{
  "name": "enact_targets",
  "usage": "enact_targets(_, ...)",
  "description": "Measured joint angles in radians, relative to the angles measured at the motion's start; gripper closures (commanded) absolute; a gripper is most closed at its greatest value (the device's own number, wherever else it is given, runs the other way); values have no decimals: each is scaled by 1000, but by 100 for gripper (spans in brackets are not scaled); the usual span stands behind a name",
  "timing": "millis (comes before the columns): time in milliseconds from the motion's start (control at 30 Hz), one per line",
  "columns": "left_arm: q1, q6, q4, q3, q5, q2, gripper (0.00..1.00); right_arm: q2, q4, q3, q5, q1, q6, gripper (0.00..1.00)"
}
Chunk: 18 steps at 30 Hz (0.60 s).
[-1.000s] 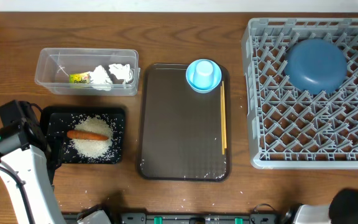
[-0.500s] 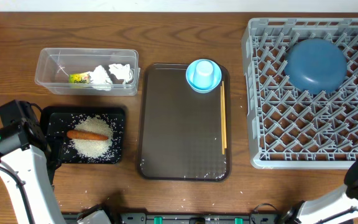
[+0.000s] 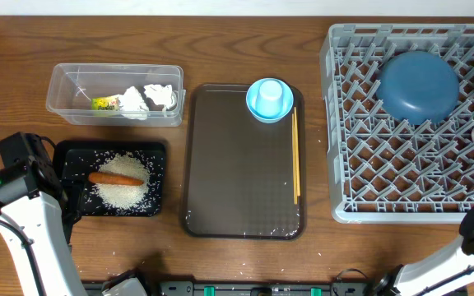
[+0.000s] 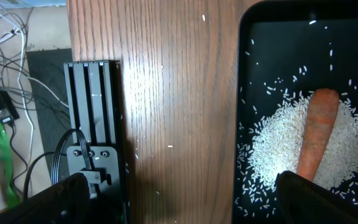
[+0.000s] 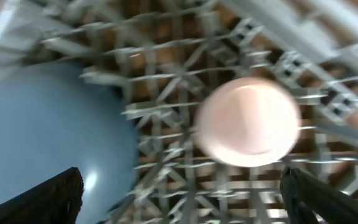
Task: Sort waste into correct bins and load items into the dishwasher rack
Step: 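Carry the white cup right and place it in the dish rack, then reach the right gripper back to the light-blue bowl and grasp it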
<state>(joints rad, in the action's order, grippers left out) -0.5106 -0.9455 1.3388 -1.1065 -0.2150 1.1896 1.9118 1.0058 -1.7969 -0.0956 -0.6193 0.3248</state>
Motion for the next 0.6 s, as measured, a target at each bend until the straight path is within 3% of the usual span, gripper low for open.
enact_targets(167, 0, 0, 0, 0, 0, 0, 2, -74, -2, 0, -180, 27, 0, 1)
enact_targets(300, 0, 0, 0, 0, 0, 0, 2, -170, -3, 0, -287, 129, -6, 1)
enact_targets(433, 0, 0, 0, 0, 0, 0, 2, -244, -8, -1, -305, 327, -35, 1)
enact_targets(600, 0, 0, 0, 0, 0, 0, 2, -228, -6, -2, -175, 604, -55, 2)
